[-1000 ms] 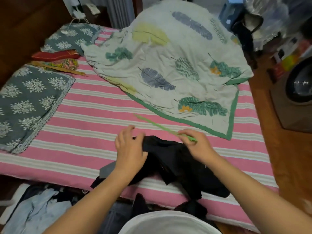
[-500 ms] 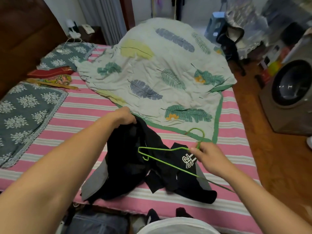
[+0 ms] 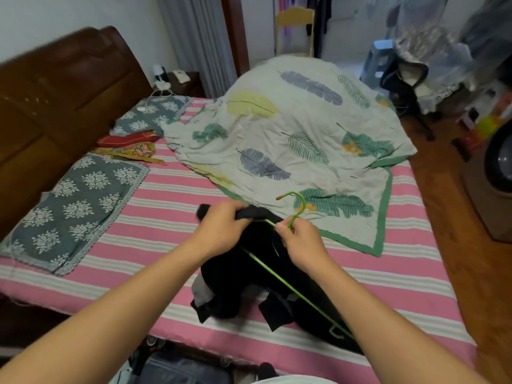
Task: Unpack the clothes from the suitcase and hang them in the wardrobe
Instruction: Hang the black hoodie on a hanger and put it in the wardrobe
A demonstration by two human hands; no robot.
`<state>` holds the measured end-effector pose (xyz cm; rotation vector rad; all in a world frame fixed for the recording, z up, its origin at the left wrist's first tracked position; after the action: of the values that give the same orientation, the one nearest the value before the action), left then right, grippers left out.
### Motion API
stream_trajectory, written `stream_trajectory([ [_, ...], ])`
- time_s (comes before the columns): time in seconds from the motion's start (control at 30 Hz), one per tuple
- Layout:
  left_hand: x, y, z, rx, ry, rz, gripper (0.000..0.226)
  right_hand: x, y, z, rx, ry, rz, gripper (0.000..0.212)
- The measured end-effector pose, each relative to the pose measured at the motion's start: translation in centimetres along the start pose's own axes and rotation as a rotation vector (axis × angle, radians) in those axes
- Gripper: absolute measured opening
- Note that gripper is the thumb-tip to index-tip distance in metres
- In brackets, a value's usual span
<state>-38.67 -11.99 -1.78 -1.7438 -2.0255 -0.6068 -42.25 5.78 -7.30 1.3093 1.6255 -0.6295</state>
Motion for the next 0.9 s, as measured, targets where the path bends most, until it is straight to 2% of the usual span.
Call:
stream_trajectory([
  [0.07,1.4,1.5,0.3,-0.072,-0.048,0.071,0.016,-0.4,0.3,-0.4,0.006,-0.067,-0.034,0.024],
  [0.17,3.3,2.4,-1.5,0.080,-0.508,0.400,0.045,-0.6,1.0,-2.1,0.012,-0.177,-0.073,0.034],
  [0.23,3.8,1.5,-2.3,0.085,-0.653,0.459,0.061,-1.1,1.4,-3.6,0.028,-0.244,-0.128,0.037],
  [0.3,4.2,0.0,-2.2,-0.014,-0.711,0.493,0.063,-1.5,1.7,-4.5,0.011,-0.320,-0.159,0.035],
  [0.37,4.7,-0.8,-2.0,-0.048,-0.737,0.667,0.050,-1.3,2.1,-4.7,-0.166,-0.480,-0.139,0.013],
  [0.4,4.9,-1.0,-2.3,-0.064,-0.724,0.744,0.041,-0.8,2.3,-4.7,-0.322,-0.590,-0.105,0.013],
  [0.47,4.8,-0.8,-3.5,-0.098,-0.696,0.858,0.031,1.4,2.6,-5.4,-0.605,-0.813,0.025,0.045],
  [0.5,4.6,-0.6,-4.1,-0.097,-0.697,0.901,0.028,2.6,2.3,-6.1,-0.636,-0.777,0.062,0.051],
  [0.53,4.6,-0.3,-4.6,-0.086,-0.689,0.934,0.023,3.9,1.7,-6.6,-0.604,-0.638,0.080,0.051],
  [0.6,5.0,0.1,-5.2,-0.063,-0.672,0.977,0.016,4.9,1.2,-6.2,-0.574,-0.200,0.060,0.049],
  [0.67,5.8,0.4,-5.2,-0.044,-0.663,1.020,0.016,4.0,1.2,-3.8,-0.628,0.034,0.024,0.049],
  [0.7,6.1,0.5,-5.1,-0.032,-0.662,1.028,0.018,3.2,1.0,-2.4,-0.610,0.089,-0.001,0.046],
  [0.8,6.2,0.5,-5.0,-0.006,-0.692,1.037,0.025,2.3,-0.2,0.1,-0.410,0.177,-0.136,0.035],
  [0.9,5.5,0.8,-5.3,0.021,-0.727,1.026,0.029,3.3,-1.4,-1.5,-0.229,0.168,-0.074,0.008],
])
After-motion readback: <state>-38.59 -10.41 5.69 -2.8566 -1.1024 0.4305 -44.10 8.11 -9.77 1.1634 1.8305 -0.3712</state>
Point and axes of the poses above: each hand's wrist, its own y-axis away from the middle knuckle, its own z-axis out of the palm, x = y × z, the point moved 5 cm from there along -y, towards the middle knuckle, and after that the axes turned 1 degree about z, right-handed, at the moved point
